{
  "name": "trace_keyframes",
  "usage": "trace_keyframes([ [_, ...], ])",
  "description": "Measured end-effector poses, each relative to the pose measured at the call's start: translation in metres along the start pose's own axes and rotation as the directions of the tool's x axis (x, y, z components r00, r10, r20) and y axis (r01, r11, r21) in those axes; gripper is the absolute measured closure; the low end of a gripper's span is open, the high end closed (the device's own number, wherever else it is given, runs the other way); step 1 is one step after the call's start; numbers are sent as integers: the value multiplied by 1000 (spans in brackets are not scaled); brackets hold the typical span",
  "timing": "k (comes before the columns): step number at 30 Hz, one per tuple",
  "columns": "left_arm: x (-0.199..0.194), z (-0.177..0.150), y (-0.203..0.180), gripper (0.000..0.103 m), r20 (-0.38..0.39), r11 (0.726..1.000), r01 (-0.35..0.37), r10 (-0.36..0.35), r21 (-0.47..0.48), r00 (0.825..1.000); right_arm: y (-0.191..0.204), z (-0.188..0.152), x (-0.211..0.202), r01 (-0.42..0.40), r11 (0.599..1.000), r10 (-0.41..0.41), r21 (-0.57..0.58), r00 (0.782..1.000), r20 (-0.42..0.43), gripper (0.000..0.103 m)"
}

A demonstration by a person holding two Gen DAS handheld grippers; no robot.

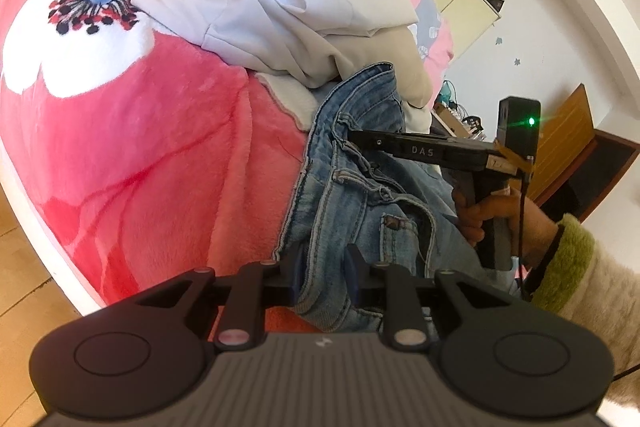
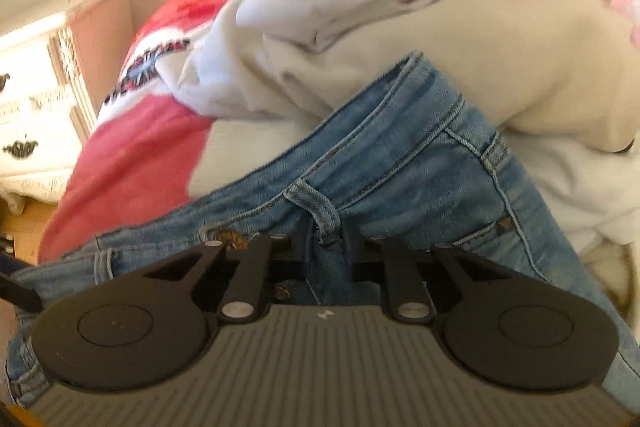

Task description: Fold clothes

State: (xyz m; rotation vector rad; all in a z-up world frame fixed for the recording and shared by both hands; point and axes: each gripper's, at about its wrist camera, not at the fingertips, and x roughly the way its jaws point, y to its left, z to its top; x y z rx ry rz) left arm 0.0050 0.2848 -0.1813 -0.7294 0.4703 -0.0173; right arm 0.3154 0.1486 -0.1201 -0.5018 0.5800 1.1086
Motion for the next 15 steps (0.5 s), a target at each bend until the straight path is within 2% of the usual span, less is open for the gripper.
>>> trace_keyframes([
  [2, -1, 0, 2, 80, 6, 1000, 7, -7, -7, 1000, 5, -1, 1, 11, 1000, -11, -15, 1000, 25, 90],
  [7, -3, -2, 7, 82, 13, 999, 23, -23, -39, 1000, 7, 12, 0, -29, 999, 27, 14, 996, 81, 90],
  [13, -4, -1, 5, 80, 2, 1000, 14, -13, -28, 1000, 12, 6, 21, 18, 1000, -18, 4, 999, 38, 88],
  [15, -4, -1, 3, 75, -3, 1000, 11, -11, -17, 1000, 10, 7, 14, 30, 999, -31, 28, 999, 42, 82],
])
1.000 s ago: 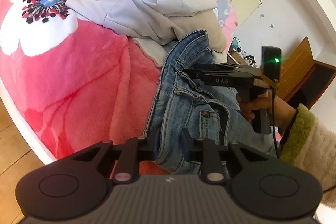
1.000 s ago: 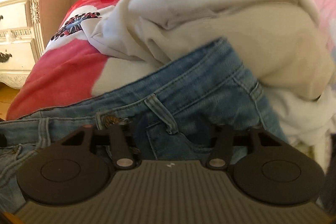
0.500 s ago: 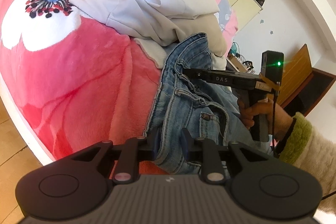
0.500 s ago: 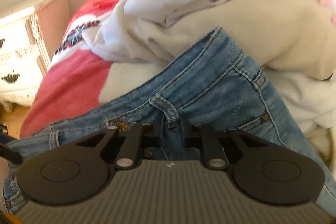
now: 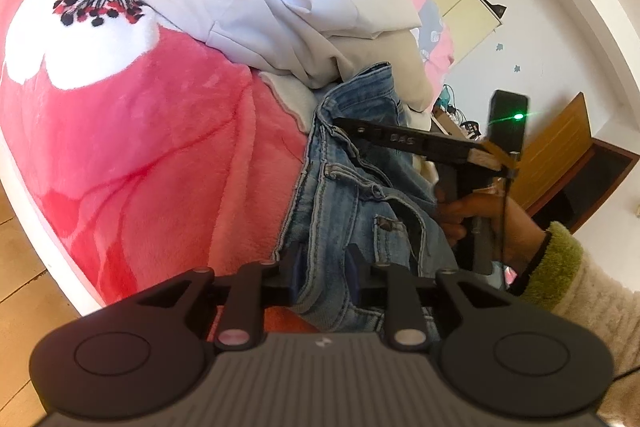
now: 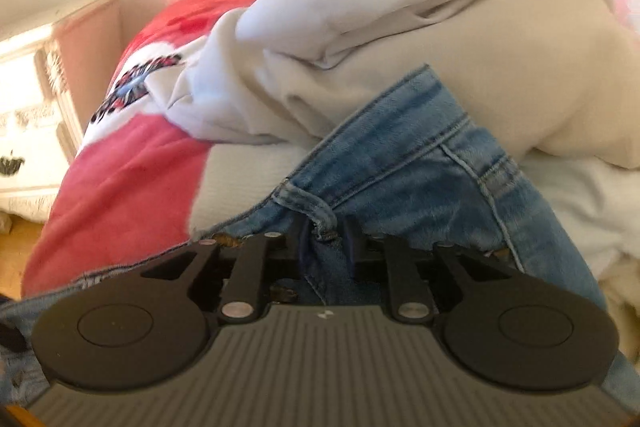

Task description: Fold clothes

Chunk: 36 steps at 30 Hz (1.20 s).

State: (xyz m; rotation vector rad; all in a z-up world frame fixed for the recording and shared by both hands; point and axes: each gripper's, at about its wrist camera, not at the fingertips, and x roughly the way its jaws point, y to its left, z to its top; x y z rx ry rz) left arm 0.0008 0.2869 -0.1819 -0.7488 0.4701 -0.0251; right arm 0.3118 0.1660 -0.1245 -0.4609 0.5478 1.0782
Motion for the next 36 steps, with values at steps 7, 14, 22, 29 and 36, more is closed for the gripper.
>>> trace_keyframes([
  [7, -2, 1, -11, 52, -2, 1000, -4, 4, 15, 1000, -28, -19, -126, 62, 975, -93, 212, 986, 136, 45],
  [14, -3, 8, -22, 40, 15, 998, -64, 64, -13, 998, -90, -152, -306, 118, 616, -381, 779, 910, 164, 21],
  [22, 18, 13, -24, 38, -77, 986, -162, 158, -46, 984, -134, -320, -339, -53, -25, -409, 998, 912, 38, 20],
  [29, 30, 9, -40, 41, -78, 967, -251, 253, 39, 964, -207, -322, -277, -169, -24, -395, 985, 907, 146, 11],
  [36, 33, 8, -46, 50, -81, 945, -310, 319, 101, 944, -295, -301, -215, -226, 29, -315, 974, 922, 224, 11],
])
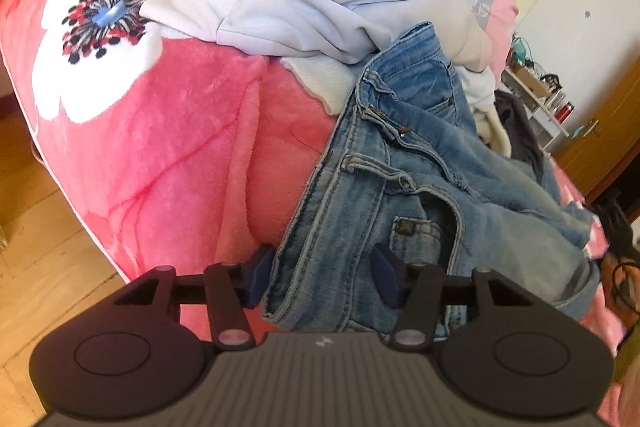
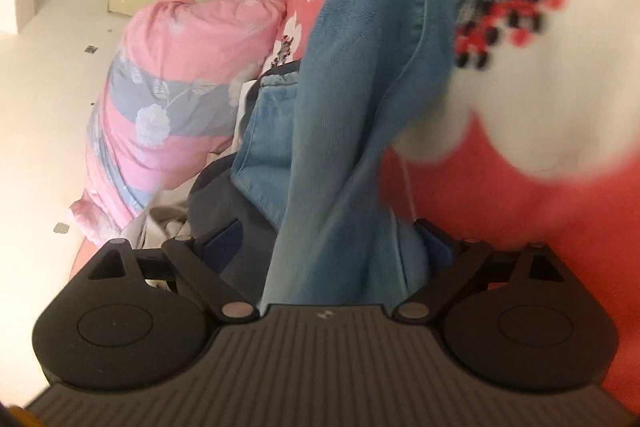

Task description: Fold clothes

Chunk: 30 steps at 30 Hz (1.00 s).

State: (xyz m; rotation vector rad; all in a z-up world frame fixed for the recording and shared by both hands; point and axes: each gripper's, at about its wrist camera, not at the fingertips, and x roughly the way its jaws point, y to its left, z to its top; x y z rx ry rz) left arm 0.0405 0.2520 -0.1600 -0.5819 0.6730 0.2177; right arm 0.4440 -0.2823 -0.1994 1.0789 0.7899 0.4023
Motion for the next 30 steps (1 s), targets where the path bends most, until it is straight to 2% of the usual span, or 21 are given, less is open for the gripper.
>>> trace_keyframes([
  [5, 1, -2, -4, 51, 13, 999, -30, 29, 18, 999, 28, 19, 49, -8, 989, -13, -145, 990, -140, 10],
  [7, 1, -3, -4, 53, 20, 999, -33, 32, 21, 999, 36, 19, 64, -21, 985, -13, -172, 981, -195, 31],
  [8, 1, -3, -4, 55, 27, 999, -35, 34, 25, 999, 37, 20, 70, -4, 984, -36, -179, 975, -221, 61],
  [9, 0, -4, -4, 56, 35, 999, -38, 37, 29, 999, 38, 16, 73, 17, 982, -63, -188, 969, -239, 82],
  [10, -1, -5, -5, 58, 44, 999, -40, 38, 33, 998, 40, 13, 75, 34, 979, -85, -200, 965, -250, 87],
  [11, -2, -5, -6, 60, 52, 998, -41, 39, 38, 998, 44, 8, 69, 34, 975, -86, -221, 970, -229, 90],
  [14, -3, -5, -8, 65, 67, 998, -40, 36, 55, 997, 55, -2, 27, -6, 973, -19, -230, 994, -109, 93],
  [16, -4, -3, -6, 66, 68, 998, -22, 19, 53, 998, 60, -10, -10, -31, 970, 23, -241, 999, -33, 93],
  [19, -5, 0, -3, 70, 73, 999, 23, -26, 44, 997, 62, -30, -73, -23, 971, 41, -237, 997, 71, 93],
  [23, -7, 8, -4, 72, 68, 995, 92, -95, 49, 993, 62, -84, -164, 9, 966, 43, -259, 980, 197, 93],
  [26, -3, 13, -7, 71, 62, 990, 124, -127, 61, 990, 48, -121, -219, 59, 974, 5, -221, 961, 276, 93],
  [28, 3, 15, -5, 71, 52, 989, 140, -142, 49, 988, 30, -135, -230, 121, 977, -66, -176, 955, 288, 90],
  [29, 6, 16, -4, 70, 45, 988, 149, -151, 41, 988, 19, -138, -230, 156, 976, -110, -152, 955, 275, 87],
  [30, 8, 17, -2, 68, 40, 987, 159, -161, 30, 986, 10, -140, -231, 189, 973, -149, -132, 953, 264, 79],
])
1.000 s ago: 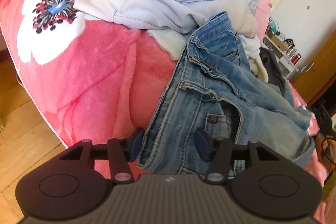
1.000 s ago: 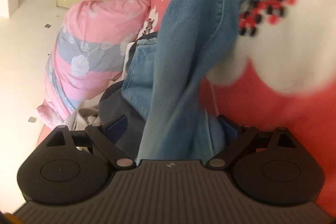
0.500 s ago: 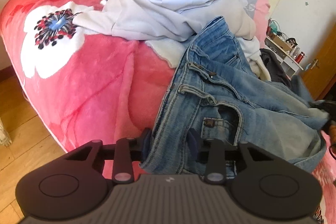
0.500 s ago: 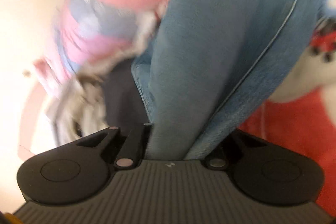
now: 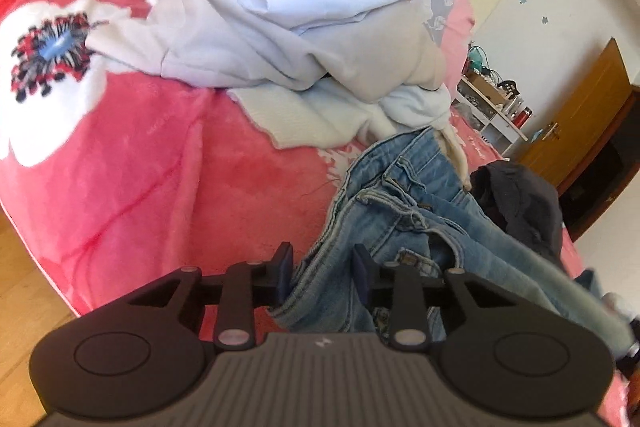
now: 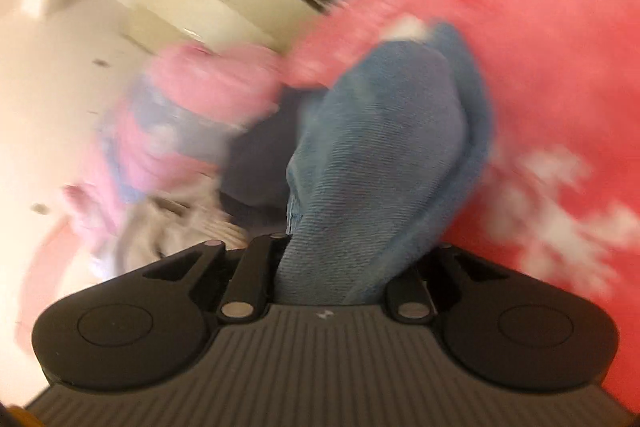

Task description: Fold clothes

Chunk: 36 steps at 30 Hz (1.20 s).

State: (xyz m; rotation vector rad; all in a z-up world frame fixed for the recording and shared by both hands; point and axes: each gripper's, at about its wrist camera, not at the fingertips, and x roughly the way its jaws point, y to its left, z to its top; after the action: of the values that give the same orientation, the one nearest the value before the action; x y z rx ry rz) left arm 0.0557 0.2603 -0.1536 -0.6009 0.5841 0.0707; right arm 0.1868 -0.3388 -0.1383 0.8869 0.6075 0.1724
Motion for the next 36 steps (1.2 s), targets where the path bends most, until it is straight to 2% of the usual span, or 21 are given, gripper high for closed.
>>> trace_keyframes([
  [1, 1, 1, 2, 68, -5, 1000, 10, -10, -11, 1000, -6, 1, 0, 24, 1000, -24, 1, 1000, -8, 77],
  [4, 1, 0, 8, 63, -11, 999, 39, -40, -38, 999, -10, 0, -15, 69, 997, -69, 19, 998, 3, 57],
  [6, -1, -1, 10, 56, -2, 997, 58, -58, -52, 998, -3, 2, -36, 82, 997, -82, 9, 996, 32, 32],
  [8, -1, -3, 12, 55, 5, 995, 71, -71, -66, 997, -7, 6, -62, 121, 992, -119, -35, 992, 48, 18],
  [12, 2, -4, 14, 49, 14, 994, 84, -83, -76, 996, 7, 16, -110, 286, 939, -270, -189, 957, 108, 17],
  [14, 2, -7, 13, 45, 31, 992, 93, -91, -80, 995, 27, 22, -117, 285, 908, -246, -306, 956, 161, 17],
  [15, 2, -9, 12, 42, 44, 992, 94, -90, -82, 995, 46, 23, -113, 257, 893, -211, -370, 964, 161, 17],
  [17, 2, -14, 8, 38, 72, 993, 90, -85, -71, 994, 80, 26, -85, 170, 852, -145, -496, 985, 89, 16],
  [19, 2, -18, 4, 36, 100, 995, 78, -72, -60, 992, 116, 23, -37, 90, 771, -120, -630, 993, -4, 11],
  [21, 2, -20, 4, 33, 117, 994, 79, -70, -70, 991, 140, 20, 24, 36, 671, -127, -741, 990, -67, 1],
  [24, 2, -21, 9, 33, 138, 989, 94, -78, -112, 987, 155, 30, 116, 53, 563, -207, -825, 975, -79, 1],
  [25, 2, -22, 12, 33, 145, 987, 103, -84, -126, 986, 153, 34, 144, 70, 543, -251, -837, 965, -82, 1],
  [26, 2, -23, 14, 33, 151, 984, 112, -91, -140, 984, 148, 40, 173, 89, 539, -301, -837, 949, -92, 1],
  [28, 2, -23, 17, 33, 160, 979, 123, -97, -159, 982, 130, 56, 224, 112, 580, -395, -807, 905, -159, 1],
  [29, 3, -23, 18, 33, 163, 978, 126, -99, -166, 982, 119, 65, 240, 126, 622, -420, -772, 887, -193, 3],
  [30, 3, -23, 18, 33, 167, 977, 128, -99, -170, 981, 109, 73, 256, 140, 666, -434, -733, 871, -228, 15],
  [31, 4, -23, 19, 33, 172, 976, 130, -100, -176, 980, 102, 78, 263, 140, 721, -414, -679, 872, -260, 32],
  [32, 4, -23, 20, 33, 177, 973, 138, -105, -186, 979, 98, 82, 267, 130, 772, -378, -622, 880, -286, 63],
  [33, 4, -24, 22, 33, 183, 970, 146, -110, -195, 977, 99, 84, 268, 114, 801, -348, -587, 888, -301, 75],
  [35, 4, -24, 25, 33, 194, 962, 163, -121, -219, 974, 113, 86, 272, 76, 801, -308, -593, 902, -301, 89],
  [36, 4, -25, 27, 33, 199, 958, 170, -125, -230, 972, 125, 89, 274, 63, 799, -289, -598, 913, -290, 91],
])
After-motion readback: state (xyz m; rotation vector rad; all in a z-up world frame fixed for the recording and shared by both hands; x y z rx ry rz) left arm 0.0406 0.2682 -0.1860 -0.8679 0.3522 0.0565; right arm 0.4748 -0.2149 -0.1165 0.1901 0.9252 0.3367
